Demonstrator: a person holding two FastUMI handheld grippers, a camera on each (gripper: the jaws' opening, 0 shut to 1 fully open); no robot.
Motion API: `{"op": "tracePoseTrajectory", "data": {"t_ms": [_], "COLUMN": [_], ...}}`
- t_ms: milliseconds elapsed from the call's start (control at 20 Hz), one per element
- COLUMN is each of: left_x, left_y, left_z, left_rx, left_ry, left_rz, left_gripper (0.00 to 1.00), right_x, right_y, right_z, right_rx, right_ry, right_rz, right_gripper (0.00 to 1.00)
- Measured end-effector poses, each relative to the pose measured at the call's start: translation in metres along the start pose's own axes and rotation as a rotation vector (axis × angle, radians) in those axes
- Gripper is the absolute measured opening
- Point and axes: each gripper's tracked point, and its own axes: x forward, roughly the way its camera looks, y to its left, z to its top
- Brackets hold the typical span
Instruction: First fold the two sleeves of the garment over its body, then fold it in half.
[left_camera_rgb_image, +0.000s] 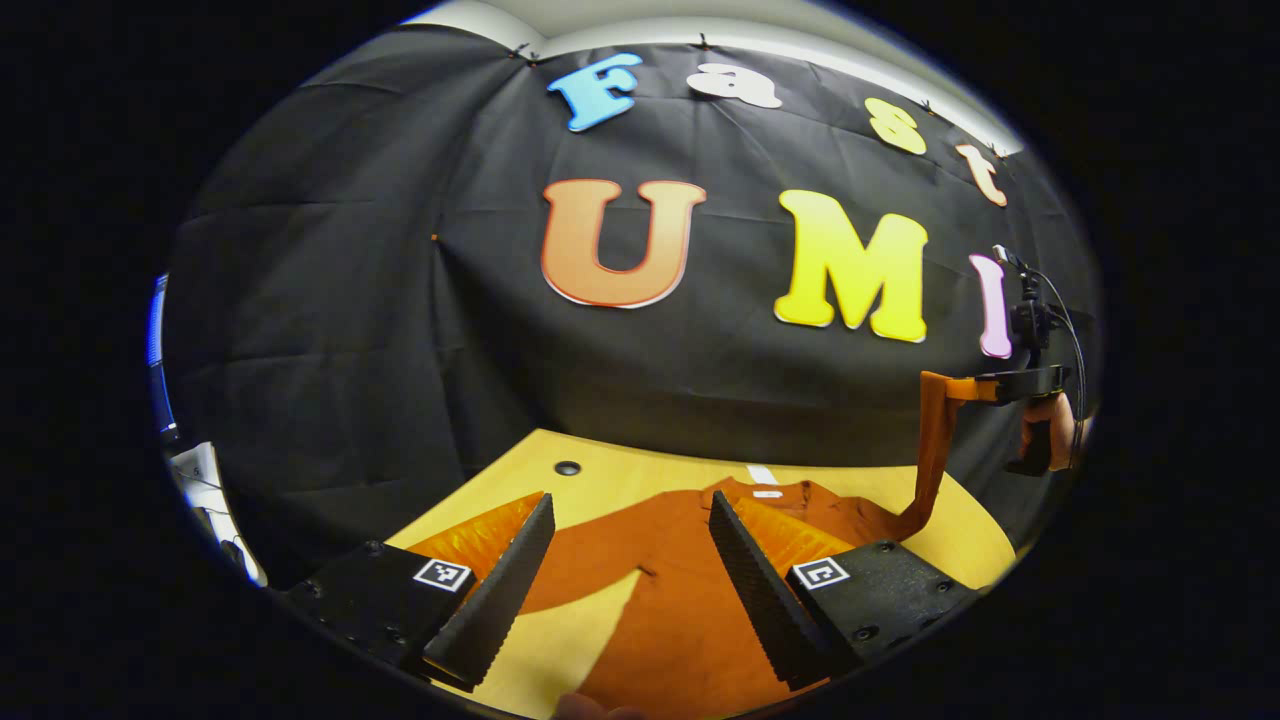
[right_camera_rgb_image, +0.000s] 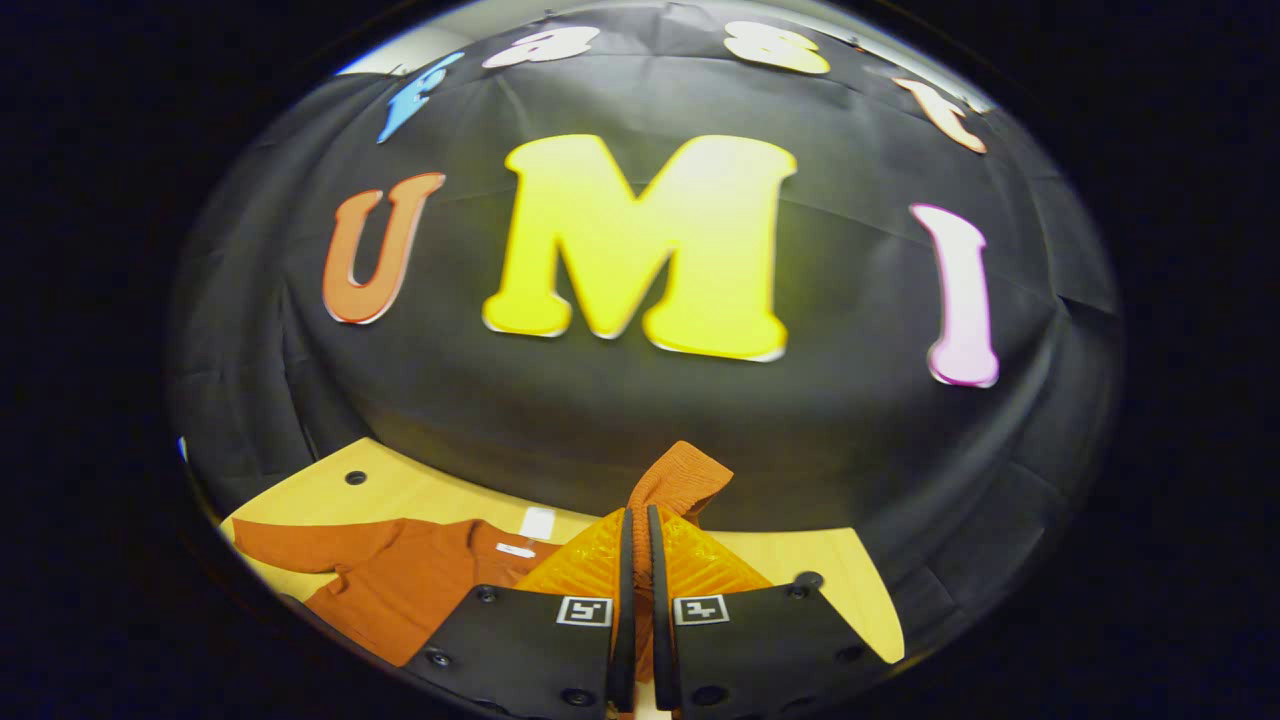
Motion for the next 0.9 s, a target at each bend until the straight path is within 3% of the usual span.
{"op": "tracePoseTrajectory", "data": {"t_ms": [150,350,550,750,900], "left_x": [-0.003,-0.021,-0.046,-0.059,-0.062], "left_y": [0.045,0.098,0.137,0.167,0.177], "left_z": [0.0,-0.009,-0.011,-0.018,-0.025], "left_rx": [-0.027,-0.049,-0.034,-0.011,-0.007], "left_ry": [-0.01,0.017,0.048,0.075,0.105], "left_rz": [0.078,0.163,0.229,0.283,0.309], "left_gripper": [1.0,1.0,1.0,1.0,1.0], "right_x": [0.027,0.071,0.098,0.102,0.102], "right_y": [0.079,0.171,0.23,0.28,0.303], "right_z": [-0.012,-0.074,-0.158,-0.199,-0.209], "right_rx": [-0.048,-0.091,-0.149,-0.136,-0.066], "right_ry": [0.03,0.106,0.277,0.348,0.379], "right_rz": [0.082,0.139,0.18,0.239,0.288], "right_gripper": [0.08,0.08,0.08,0.08,0.22]}}
